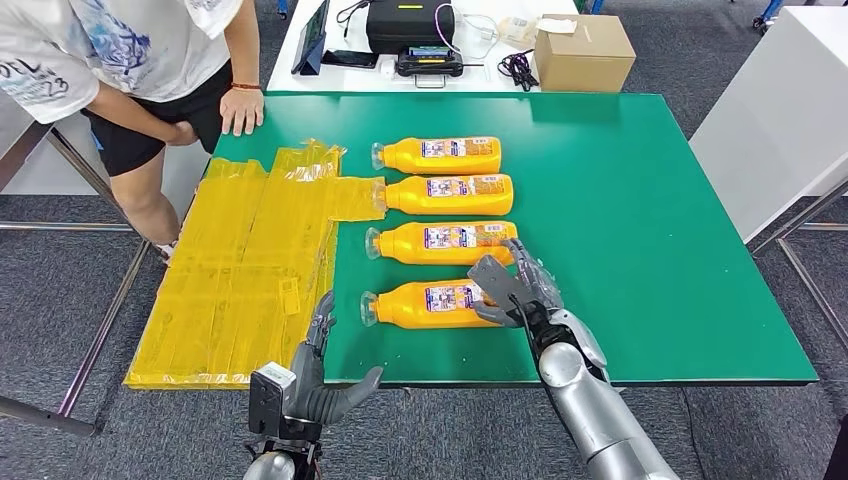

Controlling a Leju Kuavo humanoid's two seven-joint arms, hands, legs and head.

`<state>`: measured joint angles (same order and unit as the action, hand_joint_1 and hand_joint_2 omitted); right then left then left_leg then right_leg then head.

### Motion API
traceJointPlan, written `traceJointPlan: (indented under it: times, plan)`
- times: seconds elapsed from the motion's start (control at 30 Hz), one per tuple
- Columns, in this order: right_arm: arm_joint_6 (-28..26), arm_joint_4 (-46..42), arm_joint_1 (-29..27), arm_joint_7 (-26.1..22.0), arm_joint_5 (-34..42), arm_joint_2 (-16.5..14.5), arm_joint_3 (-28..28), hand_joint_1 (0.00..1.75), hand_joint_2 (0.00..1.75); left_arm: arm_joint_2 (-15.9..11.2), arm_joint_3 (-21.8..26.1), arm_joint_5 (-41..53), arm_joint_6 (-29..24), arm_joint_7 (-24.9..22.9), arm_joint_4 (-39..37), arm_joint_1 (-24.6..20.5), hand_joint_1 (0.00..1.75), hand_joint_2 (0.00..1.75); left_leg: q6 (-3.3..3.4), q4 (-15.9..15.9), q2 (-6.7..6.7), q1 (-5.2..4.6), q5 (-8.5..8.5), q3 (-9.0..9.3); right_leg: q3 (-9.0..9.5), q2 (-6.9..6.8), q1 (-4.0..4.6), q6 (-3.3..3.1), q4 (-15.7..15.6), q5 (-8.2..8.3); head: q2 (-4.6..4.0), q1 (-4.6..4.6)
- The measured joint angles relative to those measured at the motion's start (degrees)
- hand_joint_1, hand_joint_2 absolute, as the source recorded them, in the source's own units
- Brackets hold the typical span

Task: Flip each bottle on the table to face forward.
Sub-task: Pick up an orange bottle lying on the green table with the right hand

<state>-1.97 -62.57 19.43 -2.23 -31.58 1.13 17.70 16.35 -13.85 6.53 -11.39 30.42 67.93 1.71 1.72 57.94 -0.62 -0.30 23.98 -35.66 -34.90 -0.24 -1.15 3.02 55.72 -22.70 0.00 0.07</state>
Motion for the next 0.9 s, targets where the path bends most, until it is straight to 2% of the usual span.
traceJointPlan:
  times: [0.2,0.33,0.7,0.9]
  plan:
    - [0.37,0.60,0.26,0.01,0.32,0.14,0.13,0.00,1.75,0.00,0.13,0.06,0.10,0.01,-0.02,-0.01,0.00,1.75,0.00,0.00,0.00,0.00,-0.01,0.00,0.01,0.00,0.00,0.00,0.00,0.00,0.00,0.00]
    - [4.10,1.81,2.23,0.02,1.89,0.56,1.62,0.00,1.75,0.02,0.17,0.33,1.16,0.10,-0.37,-0.17,0.00,1.75,0.00,0.00,0.02,0.00,-0.01,0.01,0.01,0.01,0.00,0.00,0.01,0.01,0.00,0.00]
    - [18.39,11.15,15.41,-0.13,8.76,4.39,11.35,0.00,1.75,0.18,0.27,-1.72,3.12,1.50,-4.12,-1.95,0.00,1.75,0.03,0.03,0.01,-0.01,-0.05,0.01,0.02,0.01,-0.01,0.03,0.01,0.04,0.00,0.00]
    - [21.69,14.09,20.37,0.48,11.42,6.32,17.51,0.00,1.75,0.54,0.51,-2.57,3.74,2.23,-6.51,-2.96,0.00,1.75,0.03,0.03,0.00,-0.01,-0.05,0.00,0.01,0.00,0.00,0.03,0.01,0.04,0.00,-0.01]
